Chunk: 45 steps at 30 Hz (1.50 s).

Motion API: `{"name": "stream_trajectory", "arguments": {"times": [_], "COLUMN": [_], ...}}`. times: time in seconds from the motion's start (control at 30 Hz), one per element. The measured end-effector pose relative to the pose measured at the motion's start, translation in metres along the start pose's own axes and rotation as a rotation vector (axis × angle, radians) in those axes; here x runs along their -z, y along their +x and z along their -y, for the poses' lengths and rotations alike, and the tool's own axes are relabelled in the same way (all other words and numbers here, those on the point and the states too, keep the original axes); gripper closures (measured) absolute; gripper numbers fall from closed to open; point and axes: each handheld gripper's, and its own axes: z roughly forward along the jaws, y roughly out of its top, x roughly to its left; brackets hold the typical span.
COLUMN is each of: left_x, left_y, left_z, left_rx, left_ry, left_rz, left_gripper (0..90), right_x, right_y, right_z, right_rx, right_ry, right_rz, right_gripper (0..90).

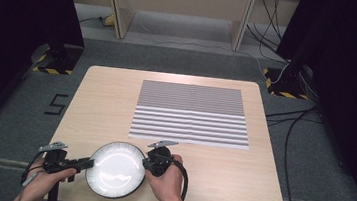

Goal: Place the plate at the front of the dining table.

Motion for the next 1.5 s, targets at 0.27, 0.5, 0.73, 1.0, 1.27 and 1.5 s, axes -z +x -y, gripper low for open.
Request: {"name": "stream_trajectory", "arguments": {"times": [0.27, 0.5, 0.73, 1.0, 1.27, 1.5], "left_x": [0.008, 0.014, 0.015, 0.007, 0.005, 0.001], "left_y": [-0.002, -0.002, -0.001, -0.002, -0.003, -0.009], "left_z": [-0.001, 0.004, 0.006, 0.002, -0.007, -0.019], "left_rx": [0.000, 0.009, 0.042, 0.088, 0.054, 0.034], "left_ry": [0.014, 0.036, 0.037, 0.073, 0.067, 0.000], "left_rz": [0.002, 0.003, 0.013, 0.024, 0.012, 0.011], "left_gripper": [71.5, 70.5, 70.0, 71.1, 74.5, 81.5], "right_x": [-0.007, -0.012, -0.016, -0.017, -0.017, -0.003], "right_y": [0.007, 0.001, -0.001, -0.007, -0.014, -0.018], "right_z": [-0.003, -0.001, -0.004, -0.006, -0.003, -0.006], "right_rx": [0.054, -0.011, -0.069, -0.140, -0.206, -0.176], "right_ry": [0.002, 0.009, 0.075, 0.095, 0.016, -0.039], "right_rz": [-0.003, -0.062, -0.129, -0.134, -0.149, -0.120], "right_gripper": [84.6, 81.0, 71.7, 82.8, 86.3, 87.1]}}
